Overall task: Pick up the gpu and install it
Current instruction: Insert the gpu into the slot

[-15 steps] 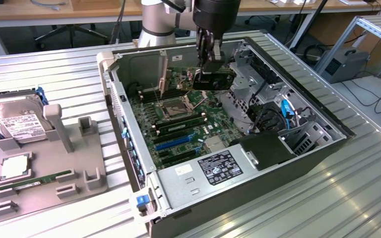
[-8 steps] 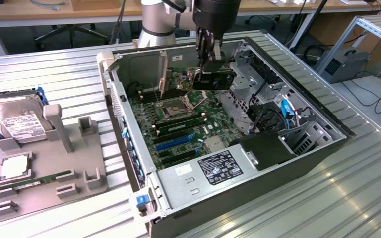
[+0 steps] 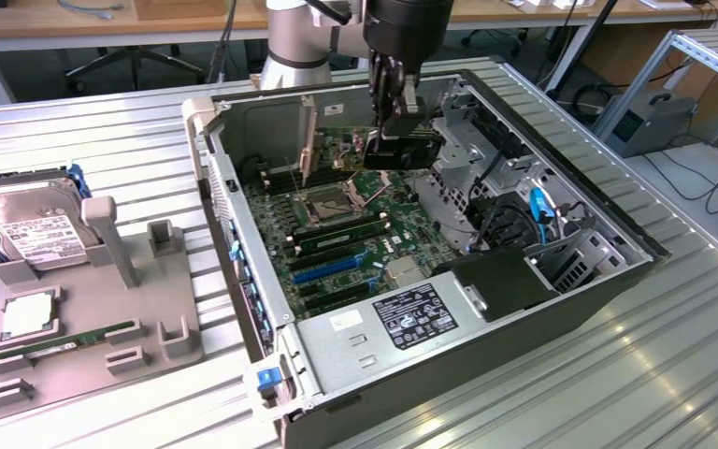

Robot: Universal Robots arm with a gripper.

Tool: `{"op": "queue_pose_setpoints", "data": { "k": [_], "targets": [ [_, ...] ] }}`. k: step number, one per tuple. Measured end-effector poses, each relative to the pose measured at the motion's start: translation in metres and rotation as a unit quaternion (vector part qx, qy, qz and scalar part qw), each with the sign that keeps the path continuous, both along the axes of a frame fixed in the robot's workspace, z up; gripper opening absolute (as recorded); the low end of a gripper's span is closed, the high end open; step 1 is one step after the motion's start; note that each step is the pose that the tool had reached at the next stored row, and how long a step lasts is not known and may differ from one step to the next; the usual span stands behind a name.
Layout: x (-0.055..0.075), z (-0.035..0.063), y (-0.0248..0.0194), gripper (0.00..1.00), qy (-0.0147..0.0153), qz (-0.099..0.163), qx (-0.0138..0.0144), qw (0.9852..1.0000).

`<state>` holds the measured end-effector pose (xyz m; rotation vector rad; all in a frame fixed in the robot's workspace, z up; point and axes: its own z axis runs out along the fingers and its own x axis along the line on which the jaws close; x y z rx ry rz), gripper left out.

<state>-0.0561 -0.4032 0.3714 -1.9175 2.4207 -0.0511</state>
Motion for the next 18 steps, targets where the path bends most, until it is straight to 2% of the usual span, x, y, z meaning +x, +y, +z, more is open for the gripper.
{"op": "queue_pose_setpoints", "data": {
  "k": [18],
  "targets": [
    [0.0000,0.0000,0.0000,0.27,0.0000,0.019,-0.0002,0.9998]
  ]
}}
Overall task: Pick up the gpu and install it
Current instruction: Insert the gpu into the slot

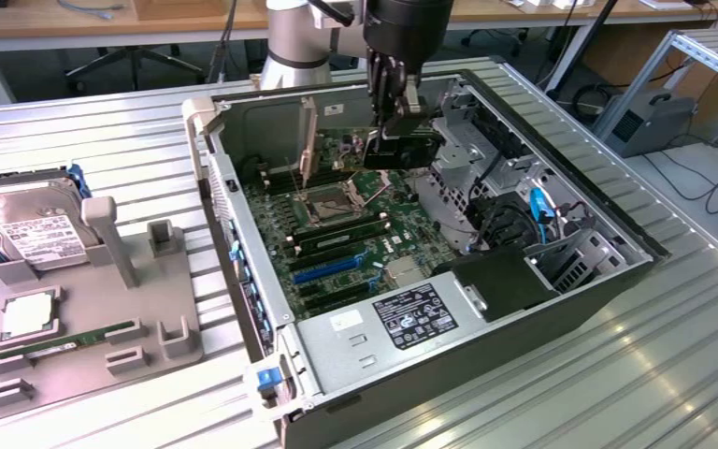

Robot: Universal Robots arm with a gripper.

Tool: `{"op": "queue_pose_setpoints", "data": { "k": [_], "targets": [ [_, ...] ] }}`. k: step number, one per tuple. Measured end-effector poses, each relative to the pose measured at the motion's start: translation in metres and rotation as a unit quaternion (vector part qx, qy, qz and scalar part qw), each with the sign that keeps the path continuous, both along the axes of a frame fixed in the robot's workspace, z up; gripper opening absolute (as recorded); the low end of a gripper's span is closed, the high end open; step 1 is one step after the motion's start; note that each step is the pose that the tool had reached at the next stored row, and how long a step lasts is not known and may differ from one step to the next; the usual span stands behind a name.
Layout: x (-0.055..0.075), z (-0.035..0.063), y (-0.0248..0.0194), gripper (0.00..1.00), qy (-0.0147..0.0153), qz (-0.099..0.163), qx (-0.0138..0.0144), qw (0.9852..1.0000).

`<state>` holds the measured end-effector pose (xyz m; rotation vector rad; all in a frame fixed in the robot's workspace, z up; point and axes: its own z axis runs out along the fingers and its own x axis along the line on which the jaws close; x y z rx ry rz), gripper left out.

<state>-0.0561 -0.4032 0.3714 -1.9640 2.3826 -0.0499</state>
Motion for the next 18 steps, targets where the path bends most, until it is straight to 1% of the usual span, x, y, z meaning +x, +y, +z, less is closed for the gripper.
{"op": "queue_pose_setpoints", "data": {
  "k": [18],
  "targets": [
    [0.0000,0.0000,0.0000,0.27,0.0000,0.017,-0.0003,0.9998]
  ]
}}
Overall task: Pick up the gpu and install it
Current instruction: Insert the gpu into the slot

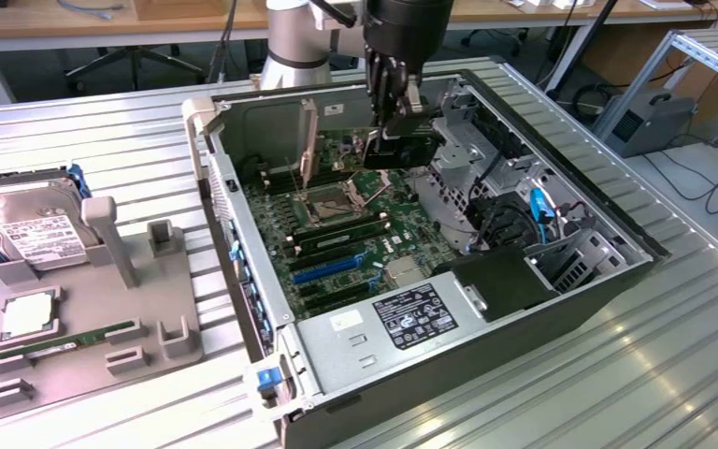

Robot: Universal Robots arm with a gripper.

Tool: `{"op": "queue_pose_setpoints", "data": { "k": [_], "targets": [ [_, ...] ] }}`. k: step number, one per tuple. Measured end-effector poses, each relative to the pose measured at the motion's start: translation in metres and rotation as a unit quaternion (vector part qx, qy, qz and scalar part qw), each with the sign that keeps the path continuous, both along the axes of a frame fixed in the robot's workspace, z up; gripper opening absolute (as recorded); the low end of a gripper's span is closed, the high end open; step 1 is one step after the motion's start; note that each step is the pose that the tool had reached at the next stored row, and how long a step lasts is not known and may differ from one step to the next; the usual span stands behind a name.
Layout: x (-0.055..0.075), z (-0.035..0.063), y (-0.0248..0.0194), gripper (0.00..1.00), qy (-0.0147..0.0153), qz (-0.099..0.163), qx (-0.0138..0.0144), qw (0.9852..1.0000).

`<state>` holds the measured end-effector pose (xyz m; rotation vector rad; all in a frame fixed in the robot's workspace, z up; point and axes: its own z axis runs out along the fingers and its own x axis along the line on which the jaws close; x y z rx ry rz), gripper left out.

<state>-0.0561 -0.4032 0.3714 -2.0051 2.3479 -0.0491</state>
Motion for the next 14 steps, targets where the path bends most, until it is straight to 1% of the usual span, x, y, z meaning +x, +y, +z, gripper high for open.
{"op": "queue_pose_setpoints", "data": {
  "k": [14],
  "targets": [
    [0.0000,-0.0001,0.0000,0.27,0.0000,0.025,-0.0002,0.9997]
  ]
}}
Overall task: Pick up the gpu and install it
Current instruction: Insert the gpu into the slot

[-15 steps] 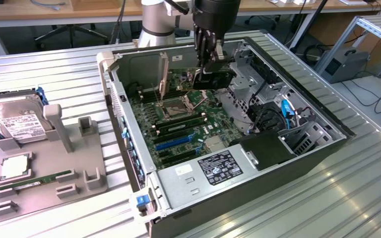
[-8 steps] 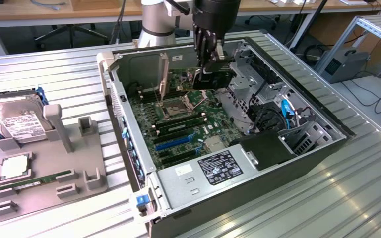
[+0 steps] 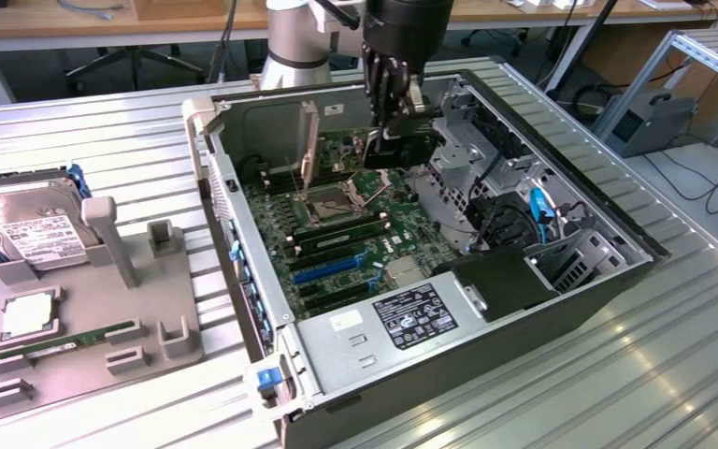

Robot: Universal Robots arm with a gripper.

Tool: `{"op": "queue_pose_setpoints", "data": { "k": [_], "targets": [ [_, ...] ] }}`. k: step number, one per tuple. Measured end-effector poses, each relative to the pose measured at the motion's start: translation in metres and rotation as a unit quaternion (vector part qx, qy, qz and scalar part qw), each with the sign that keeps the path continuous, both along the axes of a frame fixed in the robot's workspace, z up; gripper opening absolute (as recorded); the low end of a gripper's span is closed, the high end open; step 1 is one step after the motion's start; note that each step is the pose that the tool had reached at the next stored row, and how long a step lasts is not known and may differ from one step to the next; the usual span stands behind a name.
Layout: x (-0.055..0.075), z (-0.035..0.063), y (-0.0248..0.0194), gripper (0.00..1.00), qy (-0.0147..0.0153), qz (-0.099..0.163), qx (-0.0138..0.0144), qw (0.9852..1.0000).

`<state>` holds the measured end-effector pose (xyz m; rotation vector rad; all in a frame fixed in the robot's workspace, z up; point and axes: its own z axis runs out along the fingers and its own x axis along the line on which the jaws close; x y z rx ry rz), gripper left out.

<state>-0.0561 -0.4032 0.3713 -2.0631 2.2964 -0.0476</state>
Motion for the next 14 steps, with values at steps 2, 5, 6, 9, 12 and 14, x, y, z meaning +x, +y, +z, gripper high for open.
{"op": "queue_pose_setpoints", "data": {
  "k": [2,5,6,9,12,14],
  "targets": [
    [0.0000,0.0000,0.0000,0.27,0.0000,0.003,0.0000,1.0000],
    [0.0000,0.0000,0.0000,0.27,0.0000,0.007,0.0000,1.0000],
    [0.0000,0.0000,0.0000,0.27,0.0000,0.008,0.0000,1.0000],
    [0.0000,0.0000,0.0000,0.27,0.0000,0.011,0.0000,0.9999],
    [0.0000,0.0000,0.0000,0.27,0.0000,0.016,0.0000,0.9999],
    [0.0000,0.0000,0.0000,0.27,0.0000,0.020,0.0000,0.9998]
  ]
}}
